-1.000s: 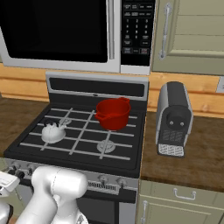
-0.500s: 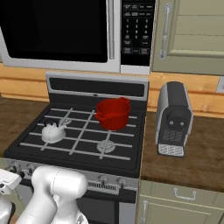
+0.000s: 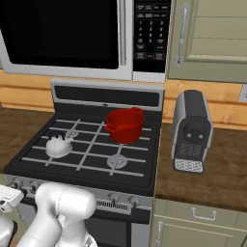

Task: Pick the kettle from the counter and place it on a stove burner. Then turn the burner on.

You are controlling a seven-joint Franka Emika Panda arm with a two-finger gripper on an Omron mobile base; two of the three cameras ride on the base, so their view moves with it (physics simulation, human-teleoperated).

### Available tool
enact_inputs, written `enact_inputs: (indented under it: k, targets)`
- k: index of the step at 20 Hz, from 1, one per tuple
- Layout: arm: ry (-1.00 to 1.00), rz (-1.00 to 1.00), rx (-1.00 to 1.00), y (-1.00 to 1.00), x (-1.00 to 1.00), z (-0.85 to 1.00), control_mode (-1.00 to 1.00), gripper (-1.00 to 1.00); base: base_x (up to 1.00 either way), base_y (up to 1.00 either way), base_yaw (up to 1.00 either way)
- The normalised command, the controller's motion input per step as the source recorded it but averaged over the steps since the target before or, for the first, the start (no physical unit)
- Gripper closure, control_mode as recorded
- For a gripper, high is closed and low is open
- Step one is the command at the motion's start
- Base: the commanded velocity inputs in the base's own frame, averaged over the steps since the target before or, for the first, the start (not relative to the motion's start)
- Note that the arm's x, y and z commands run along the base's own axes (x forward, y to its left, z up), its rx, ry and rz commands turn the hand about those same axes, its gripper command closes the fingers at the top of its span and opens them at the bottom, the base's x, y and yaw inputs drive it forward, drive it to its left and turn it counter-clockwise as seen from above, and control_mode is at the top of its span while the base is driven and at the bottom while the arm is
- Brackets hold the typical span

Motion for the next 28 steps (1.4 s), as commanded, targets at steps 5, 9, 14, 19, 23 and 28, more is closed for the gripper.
enact_inputs:
  k: [5, 9, 14, 19, 23, 28]
  targets:
    - [0.03, 0.0, 0.0, 0.0, 0.29, 0.0, -1.0, 1.0, 0.0, 0.0, 0.0]
    - [0.15, 0.01, -0.14, 0.04, 0.26, 0.0, -1.0, 1.0, 0.0, 0.0, 0.0]
    - [0.23, 0.03, -0.34, 0.19, 0.14, 0.0, -1.0, 1.0, 0.0, 0.0, 0.0]
    - [0.25, 0.05, -0.44, 0.28, 0.06, 0.0, -1.0, 1.0, 0.0, 0.0, 0.0]
    - [0.22, 0.06, -0.45, 0.33, 0.01, 0.02, -1.0, 1.0, 0.0, 0.0, 0.0]
    - [0.12, 0.16, -0.52, 0.47, 0.01, 0.02, -1.0, 1.0, 0.0, 0.0, 0.0]
